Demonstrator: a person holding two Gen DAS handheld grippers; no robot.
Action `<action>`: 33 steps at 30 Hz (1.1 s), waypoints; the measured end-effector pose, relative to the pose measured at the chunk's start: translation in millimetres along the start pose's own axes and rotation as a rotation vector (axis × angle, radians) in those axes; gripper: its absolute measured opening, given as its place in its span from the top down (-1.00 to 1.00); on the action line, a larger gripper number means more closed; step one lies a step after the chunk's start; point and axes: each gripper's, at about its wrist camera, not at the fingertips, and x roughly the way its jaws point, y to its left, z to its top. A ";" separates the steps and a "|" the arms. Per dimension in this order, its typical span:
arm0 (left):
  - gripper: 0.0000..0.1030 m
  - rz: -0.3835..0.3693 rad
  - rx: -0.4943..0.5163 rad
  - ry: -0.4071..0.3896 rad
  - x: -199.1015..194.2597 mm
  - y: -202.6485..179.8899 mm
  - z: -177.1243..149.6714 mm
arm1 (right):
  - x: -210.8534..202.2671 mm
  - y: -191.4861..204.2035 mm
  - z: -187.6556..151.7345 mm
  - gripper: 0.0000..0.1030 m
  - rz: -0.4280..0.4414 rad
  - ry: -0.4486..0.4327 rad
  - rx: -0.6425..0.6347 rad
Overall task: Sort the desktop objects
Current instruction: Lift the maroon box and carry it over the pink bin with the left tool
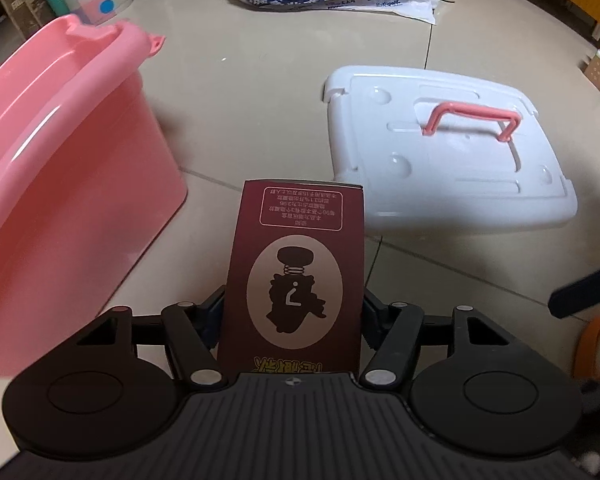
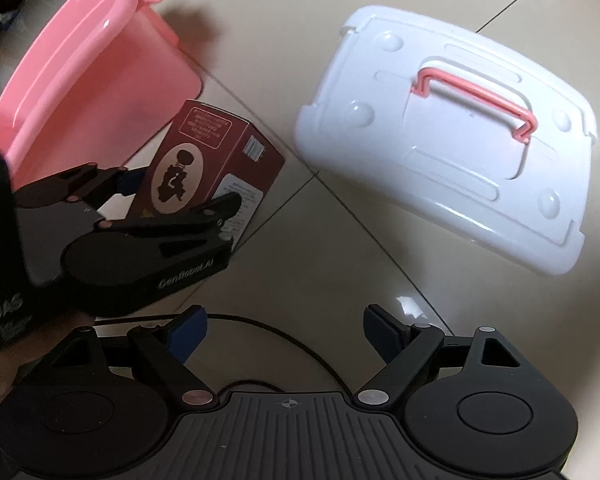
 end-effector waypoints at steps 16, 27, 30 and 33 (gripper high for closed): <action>-0.23 0.141 -0.204 -0.083 -101.7 28.6 -39.6 | -9.8 -6.4 -17.3 -0.66 -0.040 0.007 -0.029; -0.22 0.230 -0.448 -0.267 -182.1 76.2 -12.3 | -15.2 4.6 -22.0 -0.66 -0.018 -0.013 -0.050; -0.22 0.270 -0.518 -0.290 -181.9 90.3 5.3 | -16.2 5.9 -22.4 -0.66 -0.012 -0.018 -0.053; -0.22 0.277 -0.581 -0.309 -173.9 105.4 20.8 | -15.2 3.3 -23.0 -0.66 -0.013 -0.018 -0.045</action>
